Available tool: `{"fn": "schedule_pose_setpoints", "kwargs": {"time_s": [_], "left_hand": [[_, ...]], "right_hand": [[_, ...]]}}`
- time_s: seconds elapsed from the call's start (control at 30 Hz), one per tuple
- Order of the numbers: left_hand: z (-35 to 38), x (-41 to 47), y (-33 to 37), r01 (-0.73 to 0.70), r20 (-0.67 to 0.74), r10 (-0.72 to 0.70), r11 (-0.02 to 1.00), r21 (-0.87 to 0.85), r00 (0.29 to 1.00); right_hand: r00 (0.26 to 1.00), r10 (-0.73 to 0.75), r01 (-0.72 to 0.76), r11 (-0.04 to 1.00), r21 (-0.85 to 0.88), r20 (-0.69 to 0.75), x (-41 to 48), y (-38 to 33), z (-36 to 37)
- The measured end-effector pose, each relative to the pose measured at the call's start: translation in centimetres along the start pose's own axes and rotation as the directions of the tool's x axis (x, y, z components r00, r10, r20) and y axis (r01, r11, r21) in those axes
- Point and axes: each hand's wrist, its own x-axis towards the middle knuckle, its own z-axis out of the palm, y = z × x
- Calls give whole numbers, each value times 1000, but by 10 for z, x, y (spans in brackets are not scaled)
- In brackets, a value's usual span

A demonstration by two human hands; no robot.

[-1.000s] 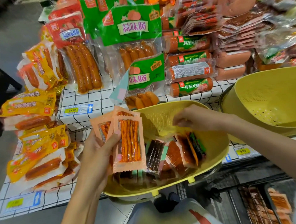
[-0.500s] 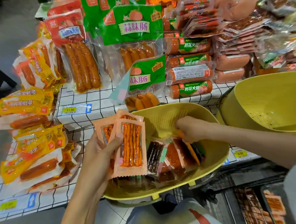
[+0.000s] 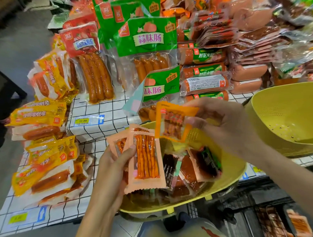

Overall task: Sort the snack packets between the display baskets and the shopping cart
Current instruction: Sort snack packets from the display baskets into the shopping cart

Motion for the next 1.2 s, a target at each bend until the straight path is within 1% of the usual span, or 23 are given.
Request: {"fn": "schedule_pose_setpoints", "kwargs": {"time_s": [0.07,0.1,0.17,0.2,0.27,0.33,0.43,0.47,0.5,0.53,0.57,0.6,0.63,0.67,0.7,0.77,0.87,0.93,1.0,1.07,1.1,1.17,1.2], "left_hand": [[1,-1,0,2,1,-2,1000,-3,1000],[1,-1,1,11,-3,-11,1000,-13,1000],[0,-2,1,41,-4,-42,998,-50,999],[-2,-1,0,60,9,-60,994,-88,998],[-2,-1,1,106,65,-96,977,-183,993],[0,-2,3,109,116,-88,975,-192,989],[0,-2,2,31,56,-23,990,-138,998],[0,-1,3,12,25,-8,990,-142,1000],[0,0,5,-12,-4,12,989,-149,1000],[-1,3,7,-57,-35,52,986,-156,998],[-2,5,9,-106,-59,98,982,-159,993],[-1,7,11,-148,-71,138,977,-151,988],[1,8,14,-181,-74,173,975,-129,982],[5,8,16,-212,-68,207,973,-93,976],[9,8,16,-240,-58,237,970,-49,970],[20,9,16,-256,-29,257,966,35,966],[34,11,12,-173,25,171,976,132,985],[38,11,9,-122,11,122,980,159,993],[37,11,7,-73,-34,79,989,131,996],[31,9,6,-42,-64,50,992,116,997],[27,8,7,-33,-68,40,994,104,997],[22,6,8,-24,-57,27,998,64,998],[20,4,8,-24,-44,26,999,47,999]], "right_hand": [[972,-219,200,960,-196,-82,-4,-9,10],[934,-345,314,916,-250,-91,-6,-13,14],[807,-589,549,772,-321,-37,-13,-14,27],[746,-665,630,696,-346,21,-20,-12,34],[697,-704,705,637,-312,138,-34,-5,46],[696,-690,717,656,-236,200,-43,4,52],[720,-660,693,700,-170,216,-34,12,53],[759,-619,649,747,-147,202,-28,14,51],[830,-531,552,826,-114,173,-21,16,48],[914,-382,394,916,-70,138,-13,18,42],[975,-185,187,982,-12,125,-5,18,36],[987,24,-37,996,78,162,2,18,30],[951,187,-233,957,173,247,9,17,27],[901,280,-365,902,229,332,15,15,27],[862,318,-431,869,242,394,19,13,28],[827,317,-473,839,269,464,23,5,37],[848,301,-454,837,306,436,22,-1,48],[857,289,-429,859,281,426,21,1,50],[833,332,-452,869,201,442,21,11,44],[771,396,-442,897,-29,500,19,30,34],[707,439,-391,896,-210,555,17,40,31],[543,584,-232,795,-560,603,12,61,32],[474,652,-159,725,-670,592,10,69,35]]}}
